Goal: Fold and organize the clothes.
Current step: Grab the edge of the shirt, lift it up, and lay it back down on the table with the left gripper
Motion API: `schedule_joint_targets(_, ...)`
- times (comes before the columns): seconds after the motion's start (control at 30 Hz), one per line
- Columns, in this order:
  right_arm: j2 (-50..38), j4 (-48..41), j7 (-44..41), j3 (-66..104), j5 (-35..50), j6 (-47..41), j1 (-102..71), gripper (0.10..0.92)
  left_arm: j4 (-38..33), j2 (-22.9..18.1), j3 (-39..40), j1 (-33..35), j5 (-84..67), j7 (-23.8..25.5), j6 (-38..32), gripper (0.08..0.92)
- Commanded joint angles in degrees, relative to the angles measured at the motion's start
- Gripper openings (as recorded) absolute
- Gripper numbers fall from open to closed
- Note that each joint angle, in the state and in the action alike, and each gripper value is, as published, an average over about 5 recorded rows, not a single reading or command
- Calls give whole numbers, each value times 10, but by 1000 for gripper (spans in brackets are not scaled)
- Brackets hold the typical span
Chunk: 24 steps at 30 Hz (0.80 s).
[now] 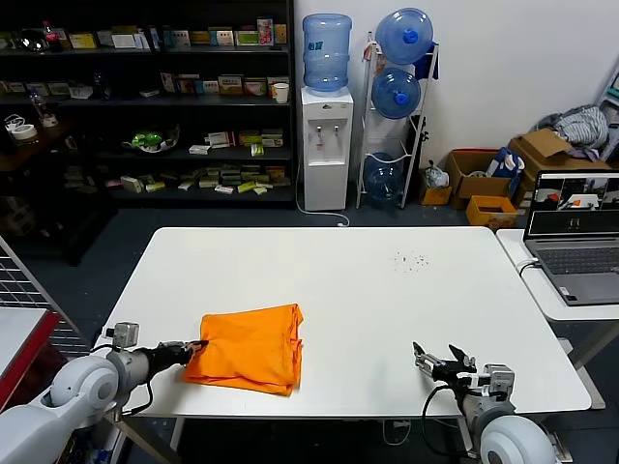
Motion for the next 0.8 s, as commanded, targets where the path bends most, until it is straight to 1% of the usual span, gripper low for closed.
schedule_joint_targets(0.03,1,-5,-5,-2,0,3,3,823,-120,17,-60,34,2,-56,15,92)
schedule_joint_targets(0.17,0,-12,-11,-7,-1,8,10,823,-159,45,-99,63,16,-82,33,92)
schedule_joint_targets(0.33,-1,-17,-20,-14,-3,14,19,823,-169,81,-137,86,33,-103,40,92)
schedule_joint_targets(0.43,-3,-18,-27,-16,-5,19,20,823,-161,98,-163,97,43,-107,41,92)
schedule_joint_targets(0.6,-11,-20,-37,-16,-6,28,22,823,-132,118,-215,124,61,-98,39,92)
schedule_joint_targets(0.8,-17,-15,-42,-12,-7,34,23,823,-90,132,-255,134,88,-84,33,92)
